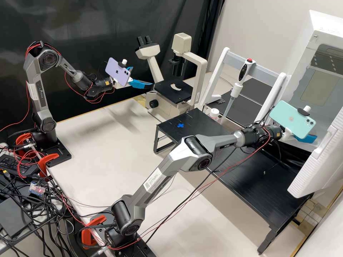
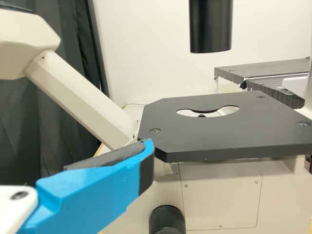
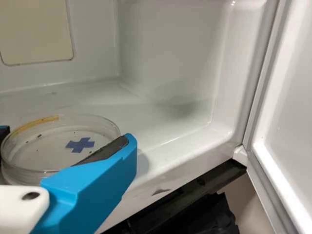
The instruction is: Move the petri dish to the incubator
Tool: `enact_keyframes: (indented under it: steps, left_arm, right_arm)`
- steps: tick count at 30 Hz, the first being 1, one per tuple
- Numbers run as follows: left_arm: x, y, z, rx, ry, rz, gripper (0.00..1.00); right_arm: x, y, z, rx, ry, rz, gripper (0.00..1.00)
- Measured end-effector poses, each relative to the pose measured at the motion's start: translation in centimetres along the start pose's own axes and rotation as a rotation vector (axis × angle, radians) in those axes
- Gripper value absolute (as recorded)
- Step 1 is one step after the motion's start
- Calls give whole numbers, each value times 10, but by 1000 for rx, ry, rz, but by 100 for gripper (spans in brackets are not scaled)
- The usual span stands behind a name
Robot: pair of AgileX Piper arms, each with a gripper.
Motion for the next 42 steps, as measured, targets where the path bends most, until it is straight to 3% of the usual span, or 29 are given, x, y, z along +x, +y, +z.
enact_keyframes:
  steps: [7,8,27,30,34,42]
  left_arm:
    - [0,0,0,0,0,0,100]
    - [0,0,0,0,0,0,100]
    - [0,0,0,0,0,0,100]
    - [0,0,0,0,0,0,100]
    - [0,0,0,0,0,0,100]
    - [0,0,0,0,0,0,100]
  right_arm:
    - [0,-1,0,-4,-3,2,0]
    - [0,0,0,-5,-3,3,100]
    - [-2,-11,7,-34,-20,-2,100]
    - [-7,-12,8,-14,-19,-8,100]
    - [-24,-7,9,-17,15,6,100]
    - [-72,15,33,24,17,60,100]
